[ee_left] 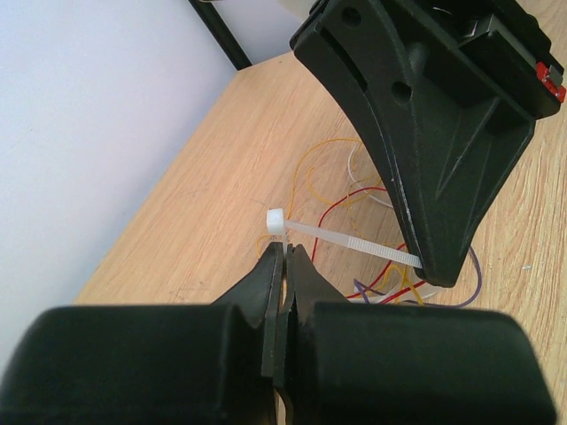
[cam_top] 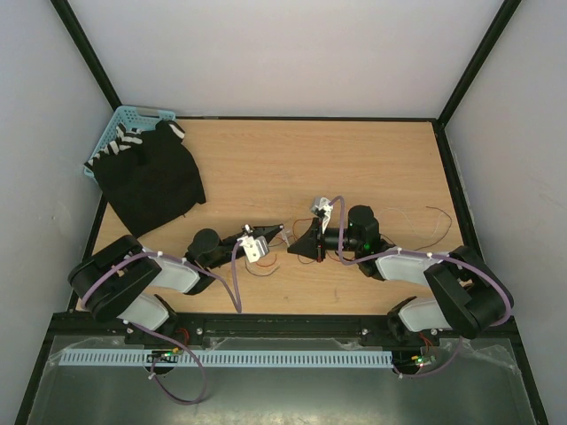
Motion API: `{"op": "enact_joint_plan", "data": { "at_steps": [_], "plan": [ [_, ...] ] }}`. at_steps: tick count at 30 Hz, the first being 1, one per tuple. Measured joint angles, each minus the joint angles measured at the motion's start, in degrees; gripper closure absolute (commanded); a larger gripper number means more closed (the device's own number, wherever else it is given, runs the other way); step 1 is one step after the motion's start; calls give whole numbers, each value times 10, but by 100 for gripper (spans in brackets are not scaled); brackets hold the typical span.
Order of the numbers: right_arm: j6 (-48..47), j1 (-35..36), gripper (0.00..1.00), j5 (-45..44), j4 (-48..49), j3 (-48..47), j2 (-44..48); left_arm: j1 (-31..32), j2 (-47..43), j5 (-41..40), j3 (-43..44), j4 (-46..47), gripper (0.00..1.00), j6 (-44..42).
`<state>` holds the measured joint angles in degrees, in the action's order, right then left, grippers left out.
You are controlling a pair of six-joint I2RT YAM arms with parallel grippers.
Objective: Zip-tie the wires
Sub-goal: Tie the cable at the center of the board.
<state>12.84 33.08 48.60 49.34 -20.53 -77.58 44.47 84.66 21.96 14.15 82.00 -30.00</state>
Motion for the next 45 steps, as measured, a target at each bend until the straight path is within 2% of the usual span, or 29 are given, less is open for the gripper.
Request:
{"op": "enact_joint_plan", "data": {
  "at_steps": [45],
  "plan": [
    [0, -1, 100, 10, -4, -4, -3, 4, 5, -4, 0, 0, 100, -1]
  ]
}}
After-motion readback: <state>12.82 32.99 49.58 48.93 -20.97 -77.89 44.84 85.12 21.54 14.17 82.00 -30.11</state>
